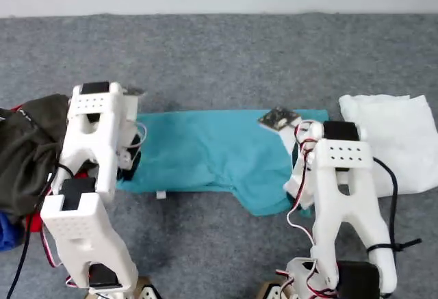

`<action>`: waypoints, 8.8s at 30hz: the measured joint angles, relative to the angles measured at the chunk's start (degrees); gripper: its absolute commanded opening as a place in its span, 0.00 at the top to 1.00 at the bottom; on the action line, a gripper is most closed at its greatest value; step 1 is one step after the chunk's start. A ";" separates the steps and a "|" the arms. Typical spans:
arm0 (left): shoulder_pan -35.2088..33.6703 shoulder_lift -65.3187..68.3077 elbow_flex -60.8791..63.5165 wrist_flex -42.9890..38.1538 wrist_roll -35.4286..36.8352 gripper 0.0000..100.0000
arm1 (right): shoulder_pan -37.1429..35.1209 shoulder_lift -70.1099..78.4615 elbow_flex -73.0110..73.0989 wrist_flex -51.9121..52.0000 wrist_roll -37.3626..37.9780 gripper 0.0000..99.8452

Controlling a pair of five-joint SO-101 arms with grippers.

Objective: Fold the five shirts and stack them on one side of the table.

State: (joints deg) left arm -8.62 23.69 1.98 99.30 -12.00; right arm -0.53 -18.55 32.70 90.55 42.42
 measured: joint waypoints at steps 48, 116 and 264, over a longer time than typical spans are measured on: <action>-11.34 -0.18 -7.65 -0.70 -11.60 0.88 | 0.35 0.00 -9.49 9.85 5.36 0.71; -4.66 2.81 1.05 -12.92 -8.97 0.88 | 0.26 0.00 -9.49 9.85 5.36 0.71; -0.70 -32.62 24.44 -11.25 -10.11 0.94 | 17.67 15.38 -0.70 6.15 2.20 0.89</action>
State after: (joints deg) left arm -9.32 -8.92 26.42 88.04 -22.11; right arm 17.14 -3.16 32.00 96.70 44.62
